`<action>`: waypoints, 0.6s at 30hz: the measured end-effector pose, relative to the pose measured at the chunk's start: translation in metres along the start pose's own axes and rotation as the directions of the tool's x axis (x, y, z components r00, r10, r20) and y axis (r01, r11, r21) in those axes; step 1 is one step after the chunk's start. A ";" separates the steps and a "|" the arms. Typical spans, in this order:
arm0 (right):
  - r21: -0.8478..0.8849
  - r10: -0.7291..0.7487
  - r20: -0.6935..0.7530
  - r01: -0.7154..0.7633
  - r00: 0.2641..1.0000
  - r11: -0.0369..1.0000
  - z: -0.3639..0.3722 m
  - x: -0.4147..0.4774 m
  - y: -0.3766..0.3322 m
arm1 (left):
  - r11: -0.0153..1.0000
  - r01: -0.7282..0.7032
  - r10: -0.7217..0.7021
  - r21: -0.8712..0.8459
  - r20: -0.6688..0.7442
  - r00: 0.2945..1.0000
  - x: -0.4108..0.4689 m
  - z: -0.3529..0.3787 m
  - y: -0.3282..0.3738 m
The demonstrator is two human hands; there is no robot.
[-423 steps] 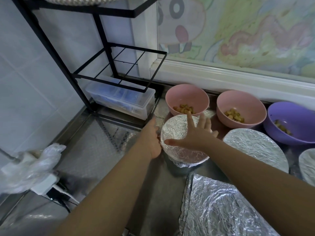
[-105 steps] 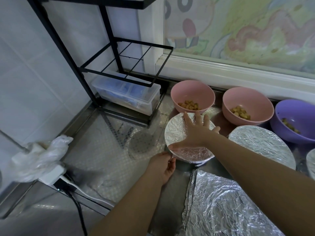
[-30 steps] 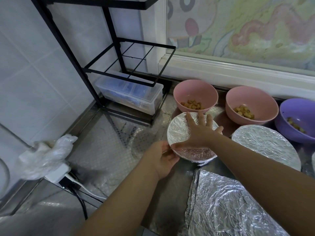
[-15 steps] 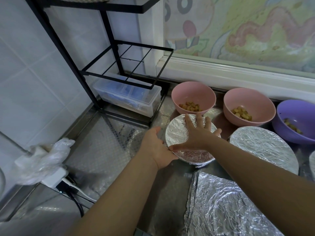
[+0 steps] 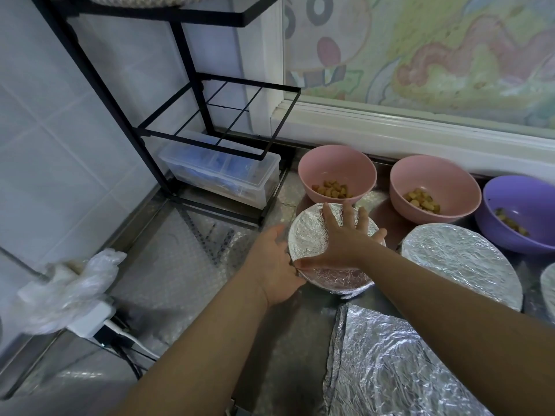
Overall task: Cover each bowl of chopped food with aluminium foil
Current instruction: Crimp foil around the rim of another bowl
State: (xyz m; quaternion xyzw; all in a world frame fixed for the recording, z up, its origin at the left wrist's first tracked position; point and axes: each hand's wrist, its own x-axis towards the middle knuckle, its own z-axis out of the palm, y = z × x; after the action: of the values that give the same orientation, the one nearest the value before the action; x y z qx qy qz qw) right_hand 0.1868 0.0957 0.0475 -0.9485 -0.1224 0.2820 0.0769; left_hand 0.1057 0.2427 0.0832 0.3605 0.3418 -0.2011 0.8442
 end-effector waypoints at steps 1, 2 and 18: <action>0.003 0.004 -0.002 -0.004 1.000 1.000 0.000 0.000 0.000 | 1.000 0.001 -0.001 0.004 0.006 1.000 0.000 0.001 0.001; 0.007 0.010 -0.004 -0.010 1.000 1.000 -0.001 0.000 -0.001 | 1.000 0.003 -0.003 0.009 0.008 1.000 -0.001 0.002 0.002; 0.102 0.090 -0.002 -0.089 0.996 0.991 -0.013 -0.019 -0.003 | 0.987 -0.079 0.105 0.141 -0.181 0.978 0.021 0.015 0.023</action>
State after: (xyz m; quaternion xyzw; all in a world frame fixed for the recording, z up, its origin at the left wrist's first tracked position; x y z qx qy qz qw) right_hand 0.1778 0.0925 0.0684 -0.9487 -0.0649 0.2881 0.1131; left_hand 0.1404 0.2446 0.0867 0.4490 0.3886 -0.1493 0.7907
